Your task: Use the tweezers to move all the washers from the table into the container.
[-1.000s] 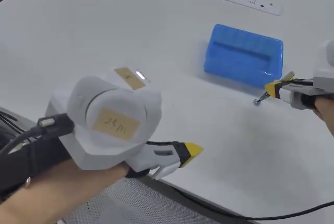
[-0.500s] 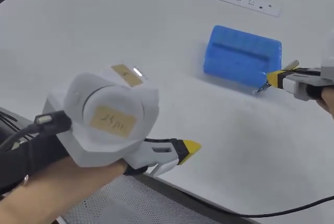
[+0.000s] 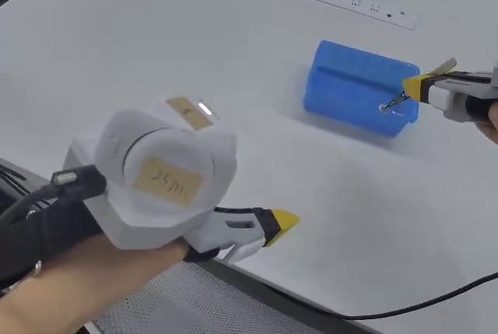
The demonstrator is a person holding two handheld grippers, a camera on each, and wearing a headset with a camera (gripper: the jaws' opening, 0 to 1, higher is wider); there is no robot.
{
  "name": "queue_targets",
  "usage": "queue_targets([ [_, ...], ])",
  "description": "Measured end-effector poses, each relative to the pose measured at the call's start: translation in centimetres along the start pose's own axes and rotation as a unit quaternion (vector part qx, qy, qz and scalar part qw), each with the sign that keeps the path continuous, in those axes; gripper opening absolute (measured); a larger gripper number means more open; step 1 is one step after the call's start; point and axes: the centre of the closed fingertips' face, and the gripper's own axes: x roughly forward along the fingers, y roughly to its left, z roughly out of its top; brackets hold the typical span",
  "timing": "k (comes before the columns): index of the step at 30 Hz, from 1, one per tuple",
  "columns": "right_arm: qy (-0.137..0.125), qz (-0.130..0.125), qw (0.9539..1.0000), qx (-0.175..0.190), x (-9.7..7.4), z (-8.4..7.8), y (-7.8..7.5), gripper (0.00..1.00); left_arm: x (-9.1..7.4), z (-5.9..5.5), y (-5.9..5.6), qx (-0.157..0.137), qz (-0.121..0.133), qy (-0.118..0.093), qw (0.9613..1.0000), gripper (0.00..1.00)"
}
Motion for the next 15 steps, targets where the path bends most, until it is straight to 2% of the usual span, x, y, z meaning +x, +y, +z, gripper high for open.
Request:
queue_targets([
  [6,-0.002,-0.007,1.0000,0.000,1.0,0.3,-0.6,0.02,0.0,-0.1,0.1,0.001,-0.001,0.004,1.0000,0.94],
  [15,0.020,-0.020,0.9996,-0.009,3.7,-1.0,-1.9,0.02,0.1,0.1,0.3,0.002,0.003,0.002,1.0000,0.94],
])
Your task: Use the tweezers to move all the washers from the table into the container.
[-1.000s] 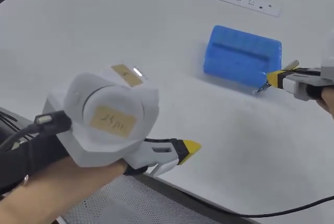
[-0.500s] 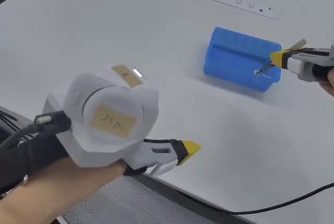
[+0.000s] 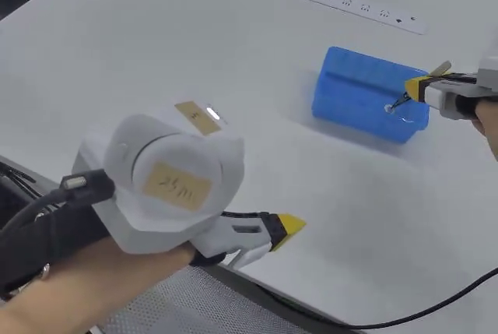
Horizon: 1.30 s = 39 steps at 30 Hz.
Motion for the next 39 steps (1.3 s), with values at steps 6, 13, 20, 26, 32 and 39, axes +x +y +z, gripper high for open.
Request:
queue_targets([
  [6,0.010,-0.003,0.9999,0.003,1.4,-0.7,-0.7,0.02,0.2,0.2,0.0,0.002,0.000,0.003,1.0000,0.94],
  [13,0.027,-0.002,0.9996,0.001,2.7,-1.8,-1.2,0.02,0.3,0.4,-0.2,0.003,-0.001,0.002,1.0000,0.94],
  [20,0.027,-0.001,0.9996,0.004,3.0,-2.3,-1.4,0.02,0.3,0.3,-0.2,-0.001,0.001,0.002,1.0000,0.93],
  [26,0.023,0.000,0.9997,0.002,2.6,-1.8,-1.6,0.03,0.2,0.3,-0.1,-0.001,0.002,0.000,1.0000,0.93],
  [32,-0.015,0.017,0.9995,-0.023,0.1,1.0,-0.8,0.02,-0.4,1.0,0.5,-0.002,0.012,-0.011,0.9999,0.93],
  [39,-0.007,0.076,0.9918,-0.102,-4.4,0.9,3.5,0.01,-1.4,1.8,1.0,0.006,0.025,-0.029,0.9992,0.90],
])
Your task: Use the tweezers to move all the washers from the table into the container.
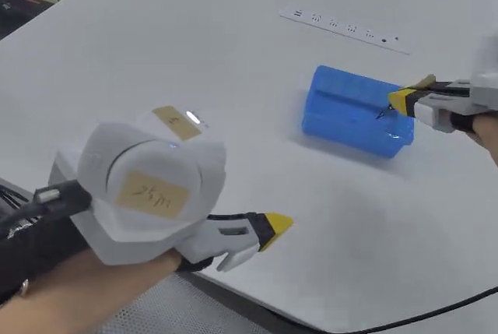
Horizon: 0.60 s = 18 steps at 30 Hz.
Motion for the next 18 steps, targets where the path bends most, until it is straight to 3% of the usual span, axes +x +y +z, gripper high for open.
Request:
queue_targets([
  [4,0.053,0.027,0.9962,-0.063,-1.2,-3.0,3.0,0.01,-0.5,0.6,0.3,-0.007,0.005,-0.009,0.9999,0.89],
  [7,0.092,0.060,0.9909,-0.078,-1.7,-5.6,5.4,0.01,-0.9,1.0,0.4,-0.007,0.010,-0.018,0.9998,0.89],
  [10,0.130,0.079,0.9826,-0.107,-1.9,-7.5,6.5,0.01,-1.2,1.3,0.4,-0.008,0.013,-0.025,0.9996,0.89],
  [11,0.141,0.092,0.9797,-0.108,-2.0,-8.3,7.1,0.01,-1.2,1.4,0.4,-0.012,0.015,-0.027,0.9994,0.89],
  [13,0.155,0.096,0.9771,-0.110,-1.9,-9.2,7.4,0.01,-1.3,1.6,0.4,-0.018,0.018,-0.031,0.9992,0.89],
  [14,0.168,0.106,0.9732,-0.116,-1.8,-9.9,7.7,0.01,-1.4,1.7,0.4,-0.020,0.020,-0.034,0.9990,0.89],
  [18,0.185,0.117,0.9675,-0.127,-0.6,-10.8,8.5,0.01,-1.8,1.9,0.4,-0.031,0.026,-0.042,0.9983,0.89],
])
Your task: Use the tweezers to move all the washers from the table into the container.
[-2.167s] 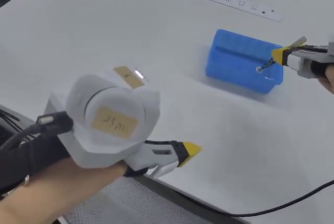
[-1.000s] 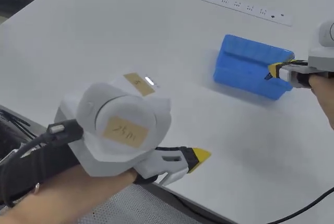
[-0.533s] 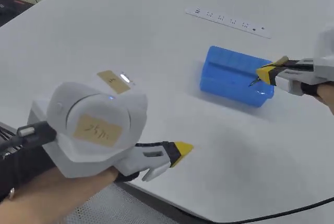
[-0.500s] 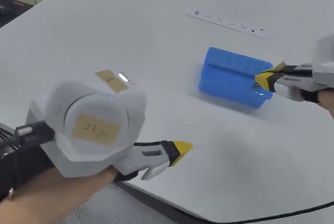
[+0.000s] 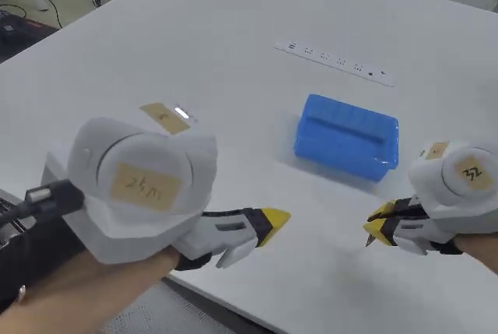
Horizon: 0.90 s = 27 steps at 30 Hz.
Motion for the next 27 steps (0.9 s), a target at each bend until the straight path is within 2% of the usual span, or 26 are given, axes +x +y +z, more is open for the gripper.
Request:
queue_targets([
  [1,-0.033,0.008,0.9994,-0.008,0.4,1.3,0.2,0.02,-0.1,0.0,0.0,0.000,0.001,0.000,1.0000,0.89],
  [2,-0.011,0.004,0.9999,0.003,0.5,0.9,0.1,0.02,-0.2,-0.1,0.0,0.000,0.002,0.001,1.0000,0.89],
  [5,-0.005,0.017,0.9993,-0.033,1.7,1.9,0.5,0.02,-0.8,-0.5,0.3,0.000,0.008,0.003,1.0000,0.89],
  [9,0.014,0.037,0.9968,-0.070,3.4,2.3,1.5,0.02,-1.5,-1.5,1.0,-0.012,0.017,0.013,0.9997,0.89],
  [12,0.039,0.052,0.9919,-0.109,4.7,1.9,1.9,0.02,-2.0,-1.9,1.3,-0.014,0.022,0.017,0.9995,0.89],
  [14,0.050,0.058,0.9896,-0.122,5.1,1.7,2.2,0.02,-2.1,-2.1,1.4,-0.015,0.023,0.019,0.9995,0.89],
  [18,0.055,0.070,0.9880,-0.126,5.7,1.5,2.6,0.03,-2.3,-2.4,1.5,-0.015,0.025,0.024,0.9993,0.89],
  [21,0.058,0.071,0.9858,-0.141,5.9,1.1,2.9,0.03,-2.2,-2.4,1.4,-0.018,0.024,0.024,0.9993,0.89],
  [23,0.063,0.061,0.9834,-0.158,6.0,0.8,3.0,0.04,-2.1,-2.3,1.2,-0.016,0.021,0.024,0.9994,0.89],
  [25,0.053,0.053,0.9855,-0.152,6.0,0.9,3.1,0.07,-1.9,-2.1,1.0,-0.014,0.016,0.021,0.9995,0.88],
  [27,0.033,0.037,0.9922,-0.114,5.4,1.3,3.0,0.14,-1.5,-1.8,0.7,-0.011,0.010,0.022,0.9997,0.88],
])
